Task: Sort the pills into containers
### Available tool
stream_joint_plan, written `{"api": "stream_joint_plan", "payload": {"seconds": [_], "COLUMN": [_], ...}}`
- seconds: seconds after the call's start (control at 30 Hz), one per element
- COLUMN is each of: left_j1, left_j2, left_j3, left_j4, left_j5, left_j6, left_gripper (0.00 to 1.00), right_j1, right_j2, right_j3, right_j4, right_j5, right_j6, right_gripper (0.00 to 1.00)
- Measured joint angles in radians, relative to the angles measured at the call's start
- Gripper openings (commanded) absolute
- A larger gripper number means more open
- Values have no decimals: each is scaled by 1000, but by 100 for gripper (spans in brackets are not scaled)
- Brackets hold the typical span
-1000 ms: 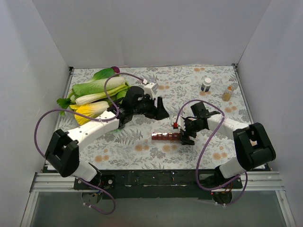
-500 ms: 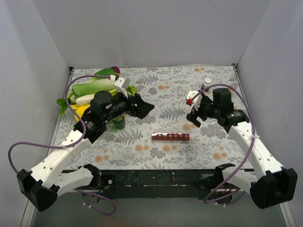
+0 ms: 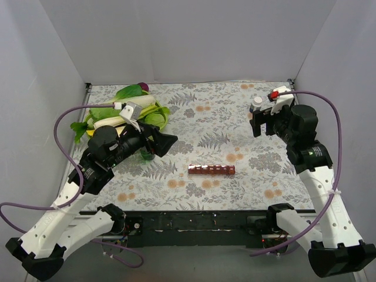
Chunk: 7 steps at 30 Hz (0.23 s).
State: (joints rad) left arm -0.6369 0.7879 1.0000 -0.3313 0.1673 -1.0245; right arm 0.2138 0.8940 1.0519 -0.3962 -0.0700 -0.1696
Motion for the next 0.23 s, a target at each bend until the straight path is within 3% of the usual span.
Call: {"api": "stream_joint_plan", "payload": {"seconds": [0.23], "left_j1": [0], "left_j2": [-27], "left_j3": [0], "left_j4": [-15], "left_j5": [0], "left_j6": [0], "left_gripper": [98], "right_j1": [-52], "right_j2": [0], "right_j3": [38], "right_j4": [-24], "right_j5": [-31], "right_j6": [50], "right_gripper": [98]}}
